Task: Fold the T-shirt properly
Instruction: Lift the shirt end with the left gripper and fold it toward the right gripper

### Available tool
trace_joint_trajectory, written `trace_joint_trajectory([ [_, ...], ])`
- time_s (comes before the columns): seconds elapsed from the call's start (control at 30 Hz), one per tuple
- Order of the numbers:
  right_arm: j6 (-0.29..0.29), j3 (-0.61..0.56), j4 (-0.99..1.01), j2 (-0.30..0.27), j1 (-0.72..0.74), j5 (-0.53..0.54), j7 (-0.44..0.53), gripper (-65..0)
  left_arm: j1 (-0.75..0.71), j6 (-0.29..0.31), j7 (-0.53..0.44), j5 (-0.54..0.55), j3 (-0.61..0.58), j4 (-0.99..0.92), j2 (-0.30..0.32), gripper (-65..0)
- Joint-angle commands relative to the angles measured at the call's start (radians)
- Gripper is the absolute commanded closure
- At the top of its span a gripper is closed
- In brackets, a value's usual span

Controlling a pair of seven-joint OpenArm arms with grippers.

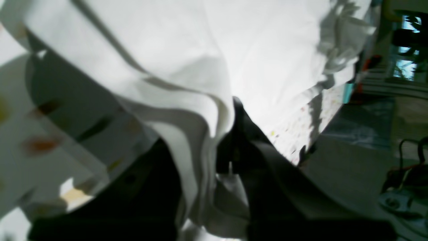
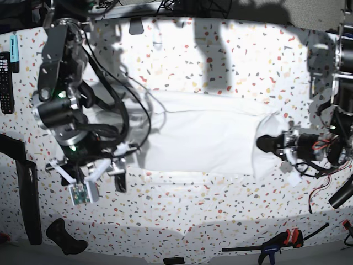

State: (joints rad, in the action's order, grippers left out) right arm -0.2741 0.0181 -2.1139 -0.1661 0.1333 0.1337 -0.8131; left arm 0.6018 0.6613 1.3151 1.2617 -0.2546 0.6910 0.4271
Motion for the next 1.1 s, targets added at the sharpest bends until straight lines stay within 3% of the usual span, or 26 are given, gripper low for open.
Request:
trace_joint_trajectory([
  [0.0,0.001,0.003,-0.018,0.01,0.027,0.001,0.027,-34.0,0.033,0.005,-0.002,0.014,0.006,0.023,-0.005,0.0],
  [0.17,0.0,0.003,-0.018,0.059,0.047,0.002,0.028,-34.0,0.032,-0.011,-0.001,-0.016,0.006,0.113,-0.034,0.0],
  [0.27,0.0,0.003,-0.018,0.067,0.055,0.001,0.029,-34.0,0.032,-0.014,0.002,-0.03,0.006,0.191,-0.031,0.0],
  [0.33,0.0,0.003,-0.018,0.07,0.061,0.001,0.031,-34.0,0.032,-0.049,0.006,-0.031,0.006,0.236,-0.031,0.0],
  [0.63,0.002,0.031,-0.018,0.094,0.145,0.011,0.047,-34.0,0.029,-0.063,0.02,-0.046,0.006,0.34,-0.056,0.0],
  [0.8,-0.006,0.11,-0.044,0.159,0.185,0.133,0.046,-34.0,0.03,-0.071,0.019,-0.069,0.006,0.34,-0.12,0.0],
  [0.93,-0.042,0.14,-0.126,0.166,0.163,0.108,0.027,-34.0,0.03,-0.085,0.011,-0.118,0.006,0.34,-0.19,0.0],
  [1.07,-0.042,0.146,-0.171,0.166,0.101,0.058,0.019,-34.0,0.03,-0.109,-0.01,-0.186,0.006,0.34,-0.262,0.0],
])
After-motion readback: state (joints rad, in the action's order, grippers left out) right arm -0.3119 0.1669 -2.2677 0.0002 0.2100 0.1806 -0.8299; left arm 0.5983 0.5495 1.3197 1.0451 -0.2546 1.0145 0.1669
